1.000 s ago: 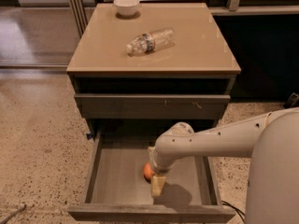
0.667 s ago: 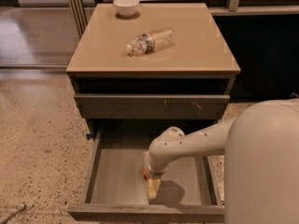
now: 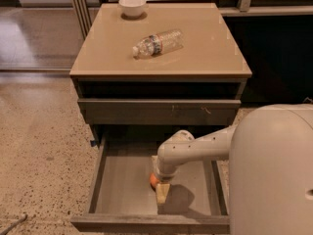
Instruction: Pick orange from middle drawer and place on counter
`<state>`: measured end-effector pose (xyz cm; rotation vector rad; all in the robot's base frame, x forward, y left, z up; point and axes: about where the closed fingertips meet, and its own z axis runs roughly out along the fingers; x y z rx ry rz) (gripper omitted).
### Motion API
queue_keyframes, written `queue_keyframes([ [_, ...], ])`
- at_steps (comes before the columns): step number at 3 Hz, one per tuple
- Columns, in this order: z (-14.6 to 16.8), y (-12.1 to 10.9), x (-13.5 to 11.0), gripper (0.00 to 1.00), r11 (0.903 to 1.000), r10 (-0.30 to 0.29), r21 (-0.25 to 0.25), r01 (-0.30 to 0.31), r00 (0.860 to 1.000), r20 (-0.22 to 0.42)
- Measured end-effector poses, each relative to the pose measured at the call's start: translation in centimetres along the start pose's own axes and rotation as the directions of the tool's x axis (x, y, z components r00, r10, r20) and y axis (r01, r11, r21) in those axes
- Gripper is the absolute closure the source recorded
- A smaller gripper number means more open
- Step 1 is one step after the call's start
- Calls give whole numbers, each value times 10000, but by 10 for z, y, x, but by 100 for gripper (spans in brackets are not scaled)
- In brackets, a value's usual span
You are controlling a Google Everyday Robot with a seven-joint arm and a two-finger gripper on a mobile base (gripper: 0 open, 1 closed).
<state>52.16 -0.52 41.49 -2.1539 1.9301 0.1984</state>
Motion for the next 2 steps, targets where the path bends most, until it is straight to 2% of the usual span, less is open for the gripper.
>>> queue_keyframes([
  [1,23,4,5,0,9993,-68,-381,61,9998,-172],
  [2,23,4,5,0,9993,-68,-382,61,9998,-172],
])
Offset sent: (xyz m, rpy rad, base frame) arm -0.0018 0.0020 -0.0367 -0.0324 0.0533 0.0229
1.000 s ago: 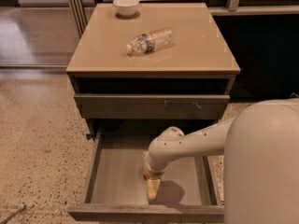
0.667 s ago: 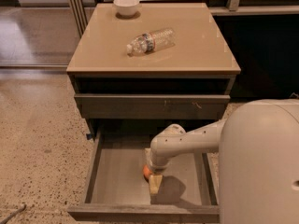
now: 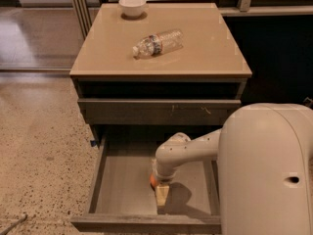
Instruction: Pick orange from middle drawer and place on counter
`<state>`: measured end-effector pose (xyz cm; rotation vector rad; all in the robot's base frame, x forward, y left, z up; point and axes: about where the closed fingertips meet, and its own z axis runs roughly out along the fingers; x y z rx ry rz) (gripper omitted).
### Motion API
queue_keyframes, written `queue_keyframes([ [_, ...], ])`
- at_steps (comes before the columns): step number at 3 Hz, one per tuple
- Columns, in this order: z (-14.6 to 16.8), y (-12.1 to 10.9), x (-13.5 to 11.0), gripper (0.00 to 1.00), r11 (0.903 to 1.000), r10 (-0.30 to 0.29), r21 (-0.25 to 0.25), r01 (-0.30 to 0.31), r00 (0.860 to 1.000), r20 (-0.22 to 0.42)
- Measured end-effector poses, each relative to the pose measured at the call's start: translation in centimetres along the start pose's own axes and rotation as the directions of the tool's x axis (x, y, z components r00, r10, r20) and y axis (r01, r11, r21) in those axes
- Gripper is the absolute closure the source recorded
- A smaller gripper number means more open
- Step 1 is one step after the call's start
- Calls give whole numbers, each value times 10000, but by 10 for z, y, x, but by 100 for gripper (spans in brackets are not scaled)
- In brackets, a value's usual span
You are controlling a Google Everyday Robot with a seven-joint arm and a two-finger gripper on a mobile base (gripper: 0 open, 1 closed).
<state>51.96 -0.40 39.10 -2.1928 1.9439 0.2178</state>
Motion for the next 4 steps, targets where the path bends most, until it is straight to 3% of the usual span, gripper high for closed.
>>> queue_keyframes([
  [2,24,-7,7,0,9992,53,-401,-55,10000,-66],
  [4,25,-7,7,42,9992,63,-404,-66,10000,-62],
])
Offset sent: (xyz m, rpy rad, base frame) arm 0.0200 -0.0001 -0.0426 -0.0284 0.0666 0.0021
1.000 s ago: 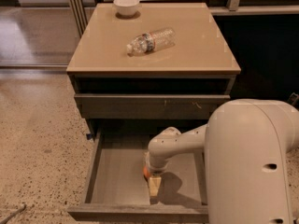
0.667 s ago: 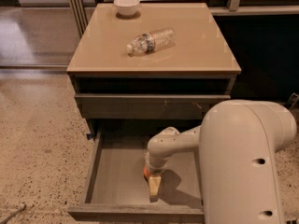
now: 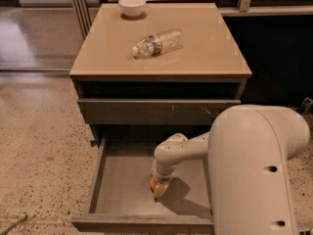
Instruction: Pick orange from middle drawer and place on counter
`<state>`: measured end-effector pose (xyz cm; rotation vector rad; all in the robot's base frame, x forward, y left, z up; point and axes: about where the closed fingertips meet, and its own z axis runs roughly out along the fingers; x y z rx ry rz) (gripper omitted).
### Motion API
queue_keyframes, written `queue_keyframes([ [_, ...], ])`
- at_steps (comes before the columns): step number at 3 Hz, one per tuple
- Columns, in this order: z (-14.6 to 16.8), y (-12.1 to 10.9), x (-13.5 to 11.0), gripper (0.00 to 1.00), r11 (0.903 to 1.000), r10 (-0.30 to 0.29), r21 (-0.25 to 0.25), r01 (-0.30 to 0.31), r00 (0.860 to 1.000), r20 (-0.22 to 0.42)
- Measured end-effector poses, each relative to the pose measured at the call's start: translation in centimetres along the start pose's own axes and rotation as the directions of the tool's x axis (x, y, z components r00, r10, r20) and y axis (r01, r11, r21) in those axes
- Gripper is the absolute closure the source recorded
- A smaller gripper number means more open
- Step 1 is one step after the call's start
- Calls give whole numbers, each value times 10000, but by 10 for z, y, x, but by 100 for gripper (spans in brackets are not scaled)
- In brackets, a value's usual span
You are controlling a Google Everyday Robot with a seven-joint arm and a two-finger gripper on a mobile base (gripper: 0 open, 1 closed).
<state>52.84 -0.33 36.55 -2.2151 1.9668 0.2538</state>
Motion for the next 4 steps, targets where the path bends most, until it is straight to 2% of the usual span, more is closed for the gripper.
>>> queue_keyframes([
  [2,0,0,0,88,10000,0,-1,0,10000,0],
  [3,0,0,0,100,10000,0,-1,0,10000,1],
  [4,-14,1,-3,100,9999,119,84,-122,9994,331],
])
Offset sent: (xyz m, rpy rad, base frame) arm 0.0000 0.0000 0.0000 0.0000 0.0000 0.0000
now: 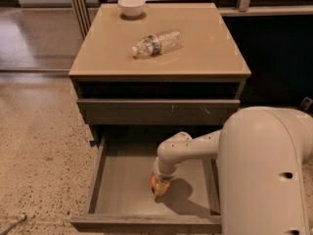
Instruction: Pick orange from middle drawer and place on counter
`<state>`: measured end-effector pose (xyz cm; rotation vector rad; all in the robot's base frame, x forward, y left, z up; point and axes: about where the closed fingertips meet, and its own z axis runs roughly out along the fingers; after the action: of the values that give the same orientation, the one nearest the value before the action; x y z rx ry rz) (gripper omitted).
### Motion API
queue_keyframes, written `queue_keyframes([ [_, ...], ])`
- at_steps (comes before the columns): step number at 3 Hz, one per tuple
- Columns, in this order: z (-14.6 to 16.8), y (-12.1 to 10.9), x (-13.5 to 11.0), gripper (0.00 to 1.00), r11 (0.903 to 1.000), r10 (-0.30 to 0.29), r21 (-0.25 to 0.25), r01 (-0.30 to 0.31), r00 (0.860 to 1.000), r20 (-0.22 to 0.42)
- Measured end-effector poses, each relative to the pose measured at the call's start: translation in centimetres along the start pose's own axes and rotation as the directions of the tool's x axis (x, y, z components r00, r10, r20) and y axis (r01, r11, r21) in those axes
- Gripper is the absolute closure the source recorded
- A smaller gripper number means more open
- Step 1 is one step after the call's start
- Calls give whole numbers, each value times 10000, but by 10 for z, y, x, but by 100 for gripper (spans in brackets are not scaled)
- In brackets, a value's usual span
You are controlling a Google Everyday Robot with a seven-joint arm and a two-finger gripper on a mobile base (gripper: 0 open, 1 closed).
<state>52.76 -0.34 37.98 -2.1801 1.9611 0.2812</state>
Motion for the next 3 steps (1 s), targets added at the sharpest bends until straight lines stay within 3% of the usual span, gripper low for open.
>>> queue_keyframes([
  [2,-81,-1,-21,100,9932,-194,1156,103,9968,774],
  [3,-129,-7,-35,100,9820,-442,1873,239,9935,1049],
])
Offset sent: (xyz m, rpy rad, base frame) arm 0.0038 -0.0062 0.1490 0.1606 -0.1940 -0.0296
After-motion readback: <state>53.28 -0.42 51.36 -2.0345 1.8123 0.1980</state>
